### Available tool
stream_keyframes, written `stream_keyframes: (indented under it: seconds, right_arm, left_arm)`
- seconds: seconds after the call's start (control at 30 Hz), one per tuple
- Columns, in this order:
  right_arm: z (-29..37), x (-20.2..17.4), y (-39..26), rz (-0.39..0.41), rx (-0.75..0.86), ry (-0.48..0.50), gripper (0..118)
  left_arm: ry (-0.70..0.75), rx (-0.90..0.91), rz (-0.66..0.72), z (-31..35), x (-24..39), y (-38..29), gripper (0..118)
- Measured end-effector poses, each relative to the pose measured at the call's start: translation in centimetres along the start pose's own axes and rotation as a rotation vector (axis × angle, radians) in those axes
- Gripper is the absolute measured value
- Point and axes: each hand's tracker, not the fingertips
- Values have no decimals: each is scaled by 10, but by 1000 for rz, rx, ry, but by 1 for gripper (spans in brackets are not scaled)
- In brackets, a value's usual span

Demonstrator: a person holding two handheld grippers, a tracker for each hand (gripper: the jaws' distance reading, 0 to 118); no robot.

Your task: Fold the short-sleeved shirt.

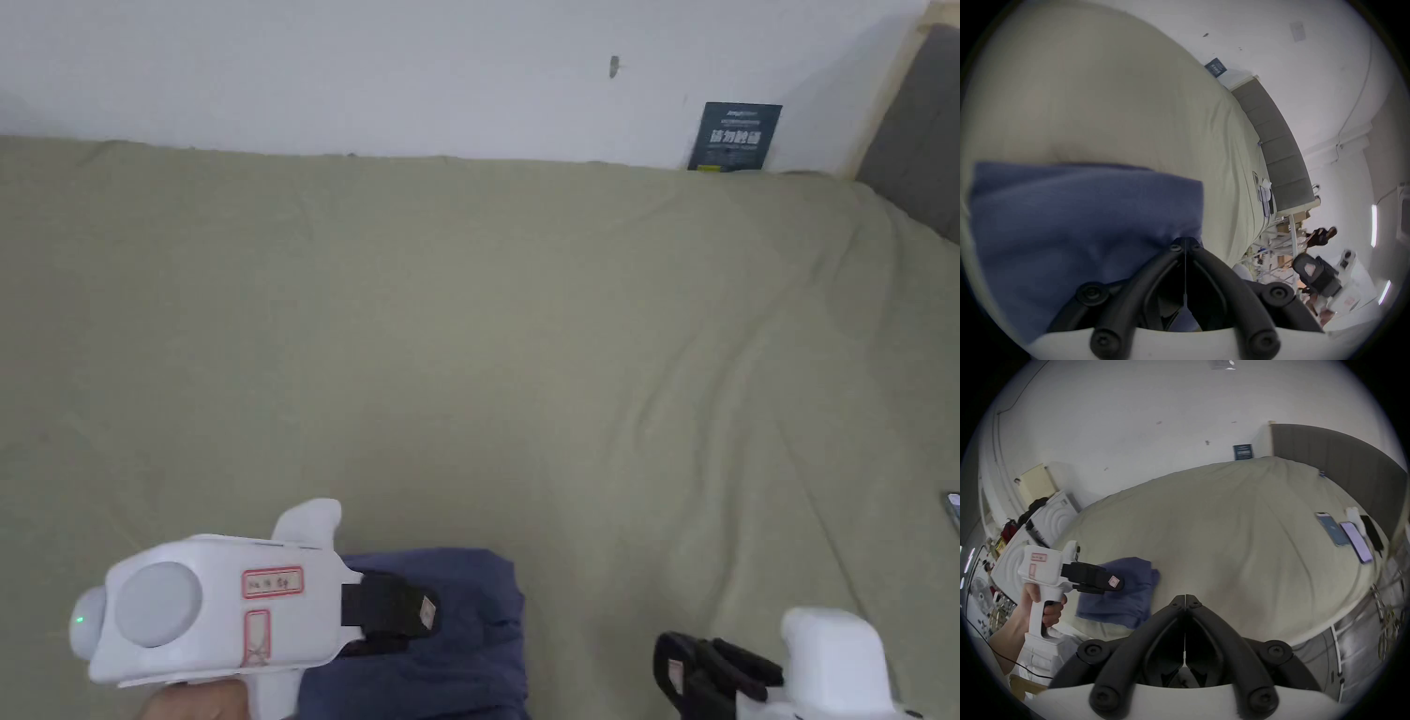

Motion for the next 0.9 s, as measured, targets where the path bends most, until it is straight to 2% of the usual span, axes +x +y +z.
stream_keyframes:
  seconds: [0.2,0.27,0.33,0.4,0.47,0.5,0.53,0.57,0.6,0.63,0.67,0.7,0.73,0.77,0.8,0.9]
  right_arm:
    - [-104,-22,25,-149,-205,393,1]
    - [-135,-22,22,-252,-277,519,1]
    - [-165,-9,7,-399,-338,644,1]
    - [-192,9,-11,-511,-424,680,1]
    - [-210,33,-31,-564,-455,649,1]
    - [-215,45,-40,-625,-463,682,1]
    - [-215,53,-45,-715,-451,762,1]
    - [-212,54,-45,-754,-439,772,1]
    - [-210,54,-44,-719,-439,743,1]
    - [-210,51,-42,-691,-436,741,1]
    - [-208,49,-40,-658,-434,739,1]
    - [-210,48,-38,-660,-437,736,1]
    - [-211,47,-37,-663,-441,735,1]
    - [-211,46,-37,-659,-441,733,1]
    - [-209,44,-35,-642,-444,729,1]
    - [-209,43,-34,-641,-447,724,1]
  left_arm:
    - [153,104,57,75,-49,-10,0]
    - [224,111,75,82,-59,-14,0]
    - [245,108,104,83,-76,-16,0]
    - [214,100,137,78,-92,-15,0]
    - [204,92,156,74,-101,-16,0]
    - [192,86,157,74,-109,-14,0]
    - [175,82,163,75,-112,-14,0]
    - [138,81,170,76,-114,-13,0]
    - [88,78,171,76,-116,-13,3]
    - [35,71,168,77,-118,-11,15]
    - [-6,62,167,76,-119,-10,48]
    - [-56,40,141,72,-118,-8,109]
    - [-102,9,139,65,-119,-6,118]
    - [-127,-35,145,54,-118,-6,115]
    - [-152,50,154,52,-118,-1,115]
    - [-120,-46,146,24,-120,1,111]
